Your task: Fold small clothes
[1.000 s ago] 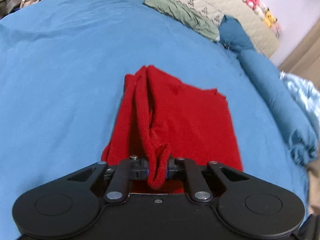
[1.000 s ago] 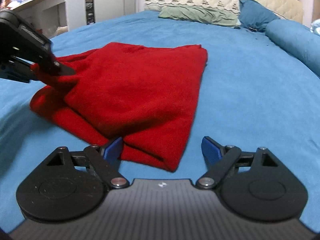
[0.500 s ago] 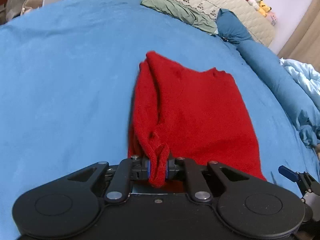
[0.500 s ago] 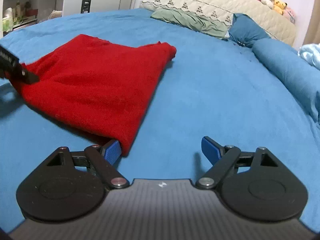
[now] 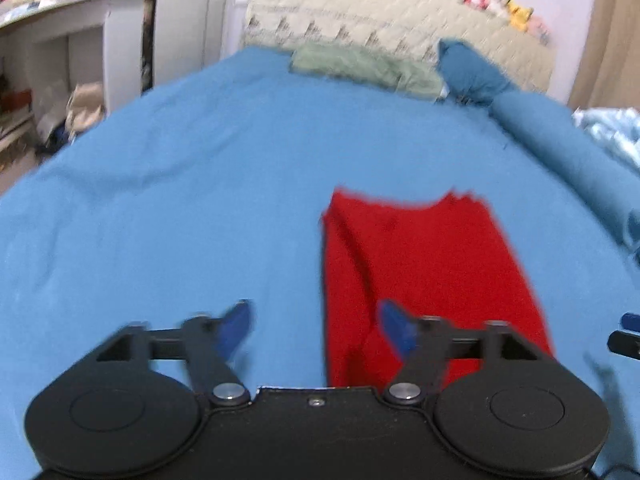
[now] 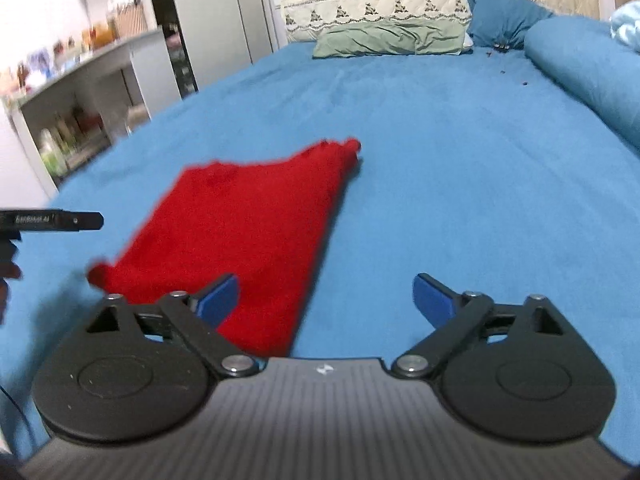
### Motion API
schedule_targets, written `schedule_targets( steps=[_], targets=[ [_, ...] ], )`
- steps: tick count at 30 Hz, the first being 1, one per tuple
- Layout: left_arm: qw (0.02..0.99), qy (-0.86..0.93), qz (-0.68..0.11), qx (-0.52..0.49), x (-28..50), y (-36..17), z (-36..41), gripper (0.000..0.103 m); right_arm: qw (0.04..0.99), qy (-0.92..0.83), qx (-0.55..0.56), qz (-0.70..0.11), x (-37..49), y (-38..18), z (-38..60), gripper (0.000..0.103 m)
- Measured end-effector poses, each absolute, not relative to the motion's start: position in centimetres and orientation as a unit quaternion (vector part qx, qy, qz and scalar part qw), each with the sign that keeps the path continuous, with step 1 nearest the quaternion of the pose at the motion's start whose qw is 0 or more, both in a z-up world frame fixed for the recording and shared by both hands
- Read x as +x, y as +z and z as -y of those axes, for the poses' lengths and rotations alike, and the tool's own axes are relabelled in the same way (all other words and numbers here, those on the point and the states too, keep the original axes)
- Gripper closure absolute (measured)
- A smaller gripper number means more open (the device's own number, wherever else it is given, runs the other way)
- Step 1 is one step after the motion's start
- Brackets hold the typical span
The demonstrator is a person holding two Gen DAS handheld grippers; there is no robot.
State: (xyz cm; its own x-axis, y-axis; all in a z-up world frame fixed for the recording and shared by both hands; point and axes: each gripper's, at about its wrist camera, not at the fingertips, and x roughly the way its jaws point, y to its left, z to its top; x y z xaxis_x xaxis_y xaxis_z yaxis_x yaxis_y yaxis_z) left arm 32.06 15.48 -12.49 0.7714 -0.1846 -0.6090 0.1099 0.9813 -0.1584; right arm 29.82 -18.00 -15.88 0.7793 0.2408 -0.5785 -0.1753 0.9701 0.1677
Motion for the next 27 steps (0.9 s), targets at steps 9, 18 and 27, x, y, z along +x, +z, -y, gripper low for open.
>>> schedule_targets(
  steps=[9, 18, 27],
  targets=[
    [0.907, -0.142, -0.383, -0.101, 40.1, -14.5, -13.7, 0.002, 0.904, 0.128, 0.158, -0.376, 39.1, -16.8, 17.7, 0.0],
    [0.894, -0.153, -0.415, -0.067, 41.6, -18.3, -12.1, 0.014, 0.892, 0.128, 0.192, -0.389, 42.4, -22.4, 15.8, 0.0],
    [0.891, -0.166, -0.415, -0.083, 41.8, -18.1, -11.3, 0.063, 0.896, 0.153, 0.19, -0.37, 42.5, -22.1, 14.3, 0.06]
  ],
)
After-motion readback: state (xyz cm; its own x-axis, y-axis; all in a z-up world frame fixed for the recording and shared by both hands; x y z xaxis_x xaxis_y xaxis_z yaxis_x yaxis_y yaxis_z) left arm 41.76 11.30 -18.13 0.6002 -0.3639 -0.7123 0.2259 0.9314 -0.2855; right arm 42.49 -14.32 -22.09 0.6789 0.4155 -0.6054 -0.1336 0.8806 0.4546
